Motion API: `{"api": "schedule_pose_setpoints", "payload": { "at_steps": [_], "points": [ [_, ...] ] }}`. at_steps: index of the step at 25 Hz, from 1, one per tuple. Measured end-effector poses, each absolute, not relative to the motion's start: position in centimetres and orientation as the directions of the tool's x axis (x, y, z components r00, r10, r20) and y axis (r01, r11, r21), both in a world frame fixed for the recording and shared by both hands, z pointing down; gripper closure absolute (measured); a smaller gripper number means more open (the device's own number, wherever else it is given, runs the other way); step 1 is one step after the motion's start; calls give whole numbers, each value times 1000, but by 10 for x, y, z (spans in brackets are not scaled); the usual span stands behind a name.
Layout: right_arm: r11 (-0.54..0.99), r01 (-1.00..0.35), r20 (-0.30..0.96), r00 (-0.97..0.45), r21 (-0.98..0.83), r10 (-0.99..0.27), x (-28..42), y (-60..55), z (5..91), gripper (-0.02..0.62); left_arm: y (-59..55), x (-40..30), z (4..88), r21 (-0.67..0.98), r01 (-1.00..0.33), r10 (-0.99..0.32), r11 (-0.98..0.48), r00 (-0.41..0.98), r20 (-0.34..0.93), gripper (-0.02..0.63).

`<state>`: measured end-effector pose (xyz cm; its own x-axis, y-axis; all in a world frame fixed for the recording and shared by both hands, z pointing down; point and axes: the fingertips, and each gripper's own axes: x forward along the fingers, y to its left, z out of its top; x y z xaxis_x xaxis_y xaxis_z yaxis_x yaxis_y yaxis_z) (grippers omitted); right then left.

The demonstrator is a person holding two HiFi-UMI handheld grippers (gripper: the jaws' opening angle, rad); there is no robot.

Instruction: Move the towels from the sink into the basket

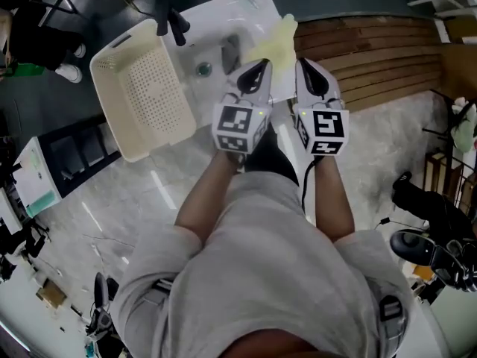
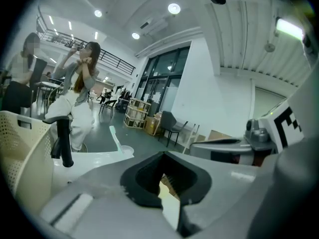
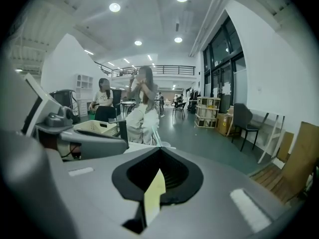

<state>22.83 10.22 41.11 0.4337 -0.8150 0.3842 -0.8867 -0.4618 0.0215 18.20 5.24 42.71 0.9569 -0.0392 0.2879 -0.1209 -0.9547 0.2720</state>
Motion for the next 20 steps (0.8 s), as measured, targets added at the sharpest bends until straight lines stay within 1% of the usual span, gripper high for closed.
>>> {"api": "schedule_pose_setpoints", "payload": {
  "at_steps": [5, 18, 20],
  "points": [
    [-416, -909, 444, 374, 2, -814, 236, 99, 450, 589, 53, 187, 459, 249, -171, -68, -953, 926, 372, 589],
    [-316, -947, 558, 233, -55, -797, 263, 90, 519, 586, 51, 210, 512, 239, -267, -122, -933, 863, 489, 589],
    [-287, -956, 574, 201, -62, -794, 261, 86, 525, 503, 51, 211, 516, 239, -276, -126, -931, 858, 498, 589]
  ]
}}
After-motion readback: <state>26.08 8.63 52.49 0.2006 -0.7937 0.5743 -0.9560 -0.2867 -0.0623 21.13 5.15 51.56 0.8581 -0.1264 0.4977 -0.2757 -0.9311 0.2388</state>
